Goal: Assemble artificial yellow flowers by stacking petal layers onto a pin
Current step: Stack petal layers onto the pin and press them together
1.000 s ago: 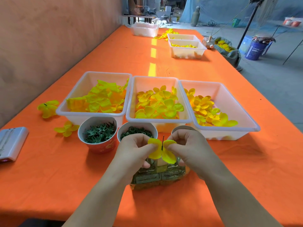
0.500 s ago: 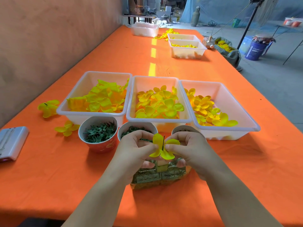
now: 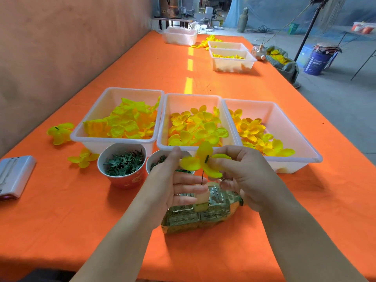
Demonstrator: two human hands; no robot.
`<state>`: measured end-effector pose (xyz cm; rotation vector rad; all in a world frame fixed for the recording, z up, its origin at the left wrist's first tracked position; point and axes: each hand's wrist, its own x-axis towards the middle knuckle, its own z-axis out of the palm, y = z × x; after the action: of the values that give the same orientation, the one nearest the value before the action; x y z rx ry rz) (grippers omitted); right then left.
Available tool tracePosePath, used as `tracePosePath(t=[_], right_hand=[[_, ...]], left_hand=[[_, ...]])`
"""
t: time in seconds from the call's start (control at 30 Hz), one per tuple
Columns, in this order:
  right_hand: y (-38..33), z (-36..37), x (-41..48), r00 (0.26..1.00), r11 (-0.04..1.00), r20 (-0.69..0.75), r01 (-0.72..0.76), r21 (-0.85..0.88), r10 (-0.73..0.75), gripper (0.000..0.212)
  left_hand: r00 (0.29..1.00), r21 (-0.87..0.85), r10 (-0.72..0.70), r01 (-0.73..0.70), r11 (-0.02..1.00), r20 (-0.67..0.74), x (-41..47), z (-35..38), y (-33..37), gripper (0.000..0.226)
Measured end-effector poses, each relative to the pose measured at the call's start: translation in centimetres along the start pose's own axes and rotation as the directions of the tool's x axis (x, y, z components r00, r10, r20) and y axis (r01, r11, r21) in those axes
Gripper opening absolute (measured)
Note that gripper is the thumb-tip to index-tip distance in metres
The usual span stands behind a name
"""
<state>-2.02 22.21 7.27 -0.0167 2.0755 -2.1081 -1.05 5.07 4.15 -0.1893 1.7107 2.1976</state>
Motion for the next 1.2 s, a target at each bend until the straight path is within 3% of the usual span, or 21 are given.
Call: tracePosePath(t=[0.07,0.13,0.2,0.23,0.27,0.33,0.5,0.67,0.9,1.07,1.2], right_hand=[[-0.4,-0.1,0.3,1.000,0.998,-0.030,-0.002,0.067,0.004,0.024],[-0.7,-0.3,0.4,0.999,0.994,-0.054,0.009,0.107,-0.003,0.018],[-0.7,-0.6,0.5,0.998,0.992,-0.062,0.018,0.125,-0.010,0.008],[-0.7,-0.8,0.5,0.998,0.991,-0.063,0.023,0.129,-0.015,0.018],[-0.7,-0.9,0.4,0.998,0.992,-0.069,0.018,0.127,-0.009,0.027],[-0.5,-1.0,0.3,0.996,0.992,-0.086,0.008,0.123,0.003,0.029],[0.1,-0.9,0.1,0.995,0.993,-0.095,-0.033,0.112,0.044,0.008],[0.1,-1.0,-0.1,0.992,0.992,-0.113,-0.044,0.116,0.057,0.004],[0.4,-1.2,-0.2,0.990,0.989,-0.116,-0.067,0.129,0.082,0.010],[0.3,-1.3,-0.4,0.992,0.992,-0.113,-0.051,0.119,0.065,0.038],[0.2,-1.5,-0.5,0.994,0.991,-0.093,-0.053,0.119,0.065,0.015]], left_hand=[[1.000,-0.024,-0.031,0.031,0.999,-0.002,0.1,-0.4,0.0,0.076],[0.998,0.019,0.008,-0.007,1.000,-0.057,0.1,-0.7,-0.3,0.063],[0.984,0.256,0.130,-0.095,0.962,-0.125,0.0,-1.0,-0.9,0.021],[0.967,0.429,0.222,-0.149,0.891,-0.125,0.0,-1.2,-1.2,0.011],[0.952,0.562,0.292,-0.196,0.804,-0.086,0.0,-1.4,-1.6,0.010],[0.944,0.666,0.331,-0.256,0.701,0.016,-0.2,-0.9,-2.1,0.011],[0.900,0.711,0.436,-0.305,0.634,-0.003,0.5,0.3,-2.6,0.009],[0.913,0.714,0.408,-0.284,0.640,-0.002,0.7,-0.1,-2.7,0.015],[0.915,0.647,0.401,-0.330,0.688,0.040,0.7,-0.1,-3.0,0.016],[0.895,0.603,0.445,-0.354,0.716,-0.003,0.8,0.1,-3.1,0.012],[0.853,0.522,0.523,-0.450,0.725,0.009,0.2,0.8,-1.9,0.013]])
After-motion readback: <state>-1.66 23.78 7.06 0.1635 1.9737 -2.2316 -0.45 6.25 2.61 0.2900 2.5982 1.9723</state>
